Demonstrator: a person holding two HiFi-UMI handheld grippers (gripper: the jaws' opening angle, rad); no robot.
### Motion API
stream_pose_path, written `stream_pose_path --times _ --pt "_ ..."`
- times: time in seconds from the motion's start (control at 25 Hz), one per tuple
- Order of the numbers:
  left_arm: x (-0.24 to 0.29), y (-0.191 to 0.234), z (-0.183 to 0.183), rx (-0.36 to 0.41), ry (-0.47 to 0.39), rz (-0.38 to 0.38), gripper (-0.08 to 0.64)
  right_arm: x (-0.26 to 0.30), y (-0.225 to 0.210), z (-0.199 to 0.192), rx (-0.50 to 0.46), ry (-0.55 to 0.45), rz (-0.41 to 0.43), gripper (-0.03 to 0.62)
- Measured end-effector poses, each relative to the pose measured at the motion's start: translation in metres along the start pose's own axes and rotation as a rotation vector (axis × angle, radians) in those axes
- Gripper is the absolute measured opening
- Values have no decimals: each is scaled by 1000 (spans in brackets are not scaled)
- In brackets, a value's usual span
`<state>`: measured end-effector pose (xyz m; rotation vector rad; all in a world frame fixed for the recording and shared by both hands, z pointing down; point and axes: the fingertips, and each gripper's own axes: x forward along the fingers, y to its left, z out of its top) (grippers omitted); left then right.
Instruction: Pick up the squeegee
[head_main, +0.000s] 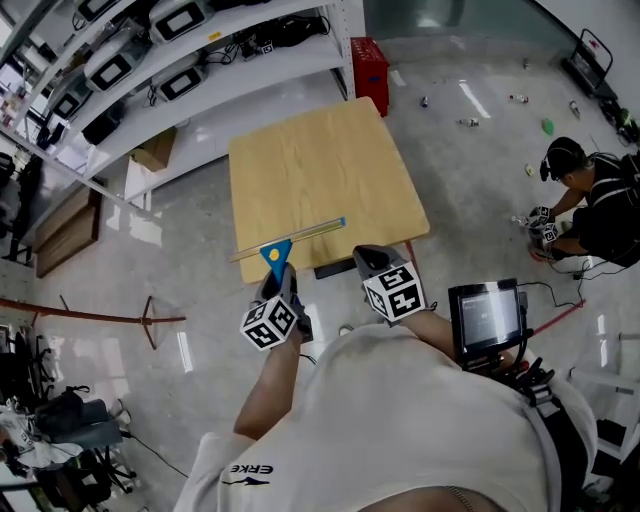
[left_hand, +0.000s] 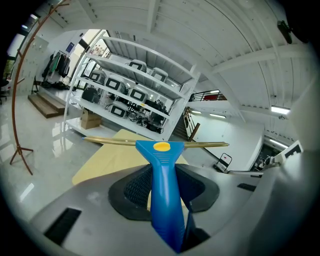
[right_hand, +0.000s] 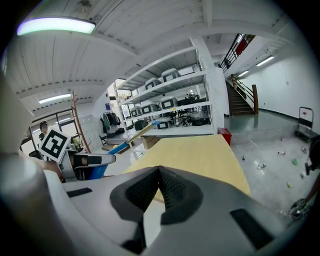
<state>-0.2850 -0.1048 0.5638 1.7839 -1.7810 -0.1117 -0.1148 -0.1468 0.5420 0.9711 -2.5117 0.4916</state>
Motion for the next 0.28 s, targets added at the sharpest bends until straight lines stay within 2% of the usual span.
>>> stream_pose_path --times 0.28 --pt "3 22 -6 -3 5 -7 132 15 11 -11 -2 4 -9 2"
